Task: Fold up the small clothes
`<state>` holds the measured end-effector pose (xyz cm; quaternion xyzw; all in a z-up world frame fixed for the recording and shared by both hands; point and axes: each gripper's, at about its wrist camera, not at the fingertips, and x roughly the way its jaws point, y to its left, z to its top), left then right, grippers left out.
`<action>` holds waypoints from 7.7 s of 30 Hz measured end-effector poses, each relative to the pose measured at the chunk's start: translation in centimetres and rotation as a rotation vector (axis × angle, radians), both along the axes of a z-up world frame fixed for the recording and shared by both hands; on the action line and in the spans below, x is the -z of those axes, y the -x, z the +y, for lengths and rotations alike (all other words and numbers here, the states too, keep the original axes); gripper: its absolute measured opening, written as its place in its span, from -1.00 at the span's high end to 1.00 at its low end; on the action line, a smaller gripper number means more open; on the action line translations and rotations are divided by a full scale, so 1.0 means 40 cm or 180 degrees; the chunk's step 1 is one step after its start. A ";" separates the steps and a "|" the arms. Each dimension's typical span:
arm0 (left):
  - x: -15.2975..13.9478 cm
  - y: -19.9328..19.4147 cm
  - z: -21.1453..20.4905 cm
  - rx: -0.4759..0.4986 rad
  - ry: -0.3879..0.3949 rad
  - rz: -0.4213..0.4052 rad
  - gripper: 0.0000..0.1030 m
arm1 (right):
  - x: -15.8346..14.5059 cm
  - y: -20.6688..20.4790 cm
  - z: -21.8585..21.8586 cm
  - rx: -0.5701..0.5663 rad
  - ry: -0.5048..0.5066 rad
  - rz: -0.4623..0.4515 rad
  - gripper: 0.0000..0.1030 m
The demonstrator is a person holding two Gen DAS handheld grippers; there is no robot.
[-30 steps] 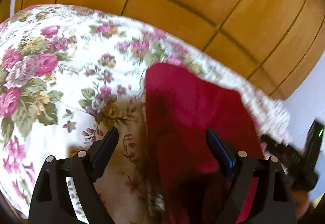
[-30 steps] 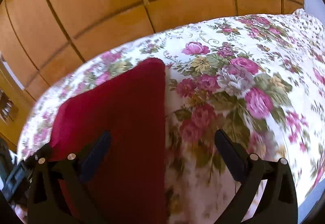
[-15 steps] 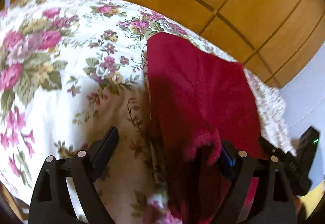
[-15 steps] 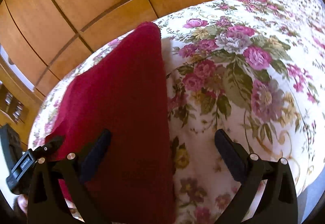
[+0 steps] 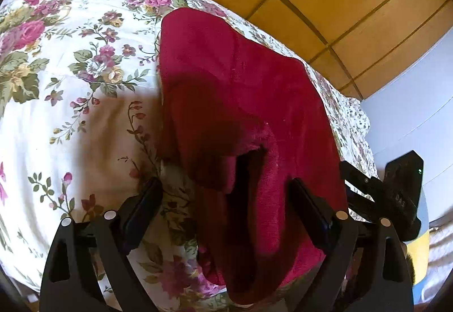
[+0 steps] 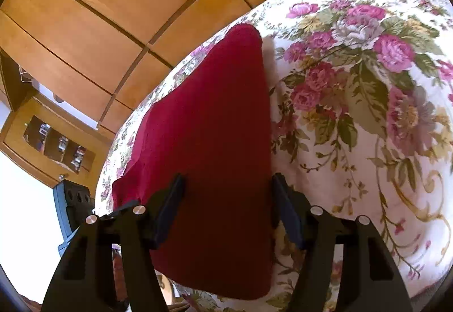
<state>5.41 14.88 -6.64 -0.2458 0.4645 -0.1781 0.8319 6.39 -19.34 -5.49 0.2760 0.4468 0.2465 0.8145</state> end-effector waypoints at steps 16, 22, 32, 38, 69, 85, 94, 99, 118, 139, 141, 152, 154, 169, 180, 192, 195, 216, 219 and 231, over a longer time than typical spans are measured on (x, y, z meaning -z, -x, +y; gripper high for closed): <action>-0.021 0.007 -0.062 0.0243 -0.0238 -0.0225 -0.07 | -0.006 -0.065 0.058 -0.0141 -0.0091 -0.0063 -0.01; -0.091 0.031 -0.136 0.0379 -0.0434 -0.0481 0.22 | -0.095 0.010 0.054 -0.0131 0.0079 -0.0510 0.05; -0.158 -0.032 -0.372 0.0822 -0.0356 -0.0798 0.24 | -0.165 0.089 -0.159 0.0372 0.0283 -0.1052 0.06; -0.178 -0.149 -0.602 0.1232 -0.0387 -0.0955 0.24 | -0.167 0.064 -0.352 0.0840 0.0336 -0.1100 0.06; -0.013 -0.414 -0.922 0.1332 0.0022 -0.0888 -0.38 | 0.003 0.026 -0.761 0.2165 0.0569 -0.0679 -0.65; -0.048 -0.327 -0.873 0.0968 -0.0765 -0.0860 -0.92 | -0.021 0.113 -0.684 0.2414 0.1060 -0.0172 -0.90; -0.138 -0.154 -0.816 0.0686 -0.1312 -0.1221 -0.92 | -0.083 0.192 -0.581 0.2444 0.1321 -0.0173 -0.95; -0.180 -0.081 -0.772 0.0464 -0.1469 -0.1294 -0.92 | -0.107 0.239 -0.499 0.2364 0.1613 -0.0264 -0.95; -0.254 0.099 -0.740 0.0197 -0.1819 -0.1371 -0.92 | -0.158 0.349 -0.397 0.2440 0.1999 -0.0384 -0.96; -0.248 0.121 -0.769 0.0315 -0.1817 -0.1343 -0.92 | -0.176 0.350 -0.398 0.2377 0.2017 -0.0477 -0.96; -0.247 0.122 -0.770 0.0313 -0.1817 -0.1349 -0.92 | -0.177 0.348 -0.394 0.2366 0.2040 -0.0490 -0.96; -0.244 0.119 -0.767 0.0313 -0.1763 -0.1276 -0.92 | -0.176 0.348 -0.390 0.2344 0.2056 -0.0503 -0.96; -0.243 0.119 -0.768 0.0320 -0.1759 -0.1275 -0.92 | -0.175 0.347 -0.390 0.2340 0.2054 -0.0498 -0.96; -0.240 0.115 -0.778 0.0331 -0.1773 -0.1239 -0.92 | -0.173 0.346 -0.385 0.2322 0.2046 -0.0487 -0.96; -0.241 0.120 -0.782 0.0372 -0.1753 -0.1261 -0.92 | -0.168 0.344 -0.389 0.2306 0.2047 -0.0490 -0.96; -0.250 0.126 -0.779 0.0424 -0.1613 -0.1259 -0.92 | -0.170 0.344 -0.387 0.2307 0.2050 -0.0485 -0.96; -0.248 0.127 -0.780 0.0446 -0.1608 -0.1252 -0.92 | -0.170 0.344 -0.387 0.2311 0.2047 -0.0483 -0.96; -0.253 0.152 -0.799 0.0559 -0.1638 -0.1370 -0.92 | -0.164 0.340 -0.395 0.2272 0.2035 -0.0476 -0.96; -0.251 0.152 -0.799 0.0565 -0.1646 -0.1365 -0.92 | -0.163 0.340 -0.395 0.2276 0.2030 -0.0478 -0.96; -0.236 0.129 -0.801 0.0654 -0.1588 -0.1187 -0.92 | -0.152 0.336 -0.404 0.2262 0.2033 -0.0437 -0.96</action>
